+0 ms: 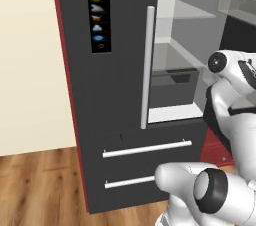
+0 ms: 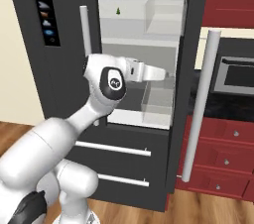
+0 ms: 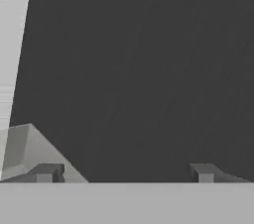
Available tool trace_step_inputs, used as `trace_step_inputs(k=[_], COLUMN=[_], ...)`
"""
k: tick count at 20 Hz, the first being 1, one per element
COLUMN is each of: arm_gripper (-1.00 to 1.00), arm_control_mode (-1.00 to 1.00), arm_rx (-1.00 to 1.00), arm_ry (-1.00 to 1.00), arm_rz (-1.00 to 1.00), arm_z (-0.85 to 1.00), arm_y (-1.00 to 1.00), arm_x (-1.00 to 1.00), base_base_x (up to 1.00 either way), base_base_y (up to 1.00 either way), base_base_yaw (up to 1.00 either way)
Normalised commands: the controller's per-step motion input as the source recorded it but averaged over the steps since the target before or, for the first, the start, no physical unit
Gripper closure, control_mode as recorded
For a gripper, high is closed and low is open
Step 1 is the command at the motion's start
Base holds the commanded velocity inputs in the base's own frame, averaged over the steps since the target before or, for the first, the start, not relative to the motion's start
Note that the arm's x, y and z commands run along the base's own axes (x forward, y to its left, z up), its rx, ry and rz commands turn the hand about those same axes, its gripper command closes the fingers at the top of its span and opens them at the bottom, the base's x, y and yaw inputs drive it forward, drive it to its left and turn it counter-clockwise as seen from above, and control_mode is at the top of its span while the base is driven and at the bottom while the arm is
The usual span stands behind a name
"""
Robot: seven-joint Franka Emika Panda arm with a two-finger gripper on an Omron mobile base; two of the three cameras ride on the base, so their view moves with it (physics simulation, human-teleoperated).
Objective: There is a bowl on the dining counter. Grab a lemon wedge from the fridge and place it in the bowl. Then get the liquor bottle and glass cup from the cabinet and place them next to the bowl.
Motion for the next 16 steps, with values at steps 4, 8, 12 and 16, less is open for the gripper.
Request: trace_step_inputs(k=[4, 8, 12, 16], arm_gripper=[-1.00, -1.00, -1.00, -1.00], arm_control_mode=[-1.00, -1.00, -1.00, -1.00], arm_rx=[0.05, 0.12, 0.23, 0.30], arm_ry=[0.00, 0.11, 0.16, 0.14], arm_rz=[0.25, 0.33, 0.36, 0.33], arm_z=[0.63, 0.63, 0.34, 0.02], arm_y=[1.00, 1.00, 1.00, 1.00], arm_x=[-0.27, -0.06, -0.09, -0.18], base_base_x=[0.00, 0.00, 0.00, 0.00], base_base_y=[0.00, 0.00, 0.00, 0.00], base_base_yaw=[0.00, 0.00, 0.00, 0.00])
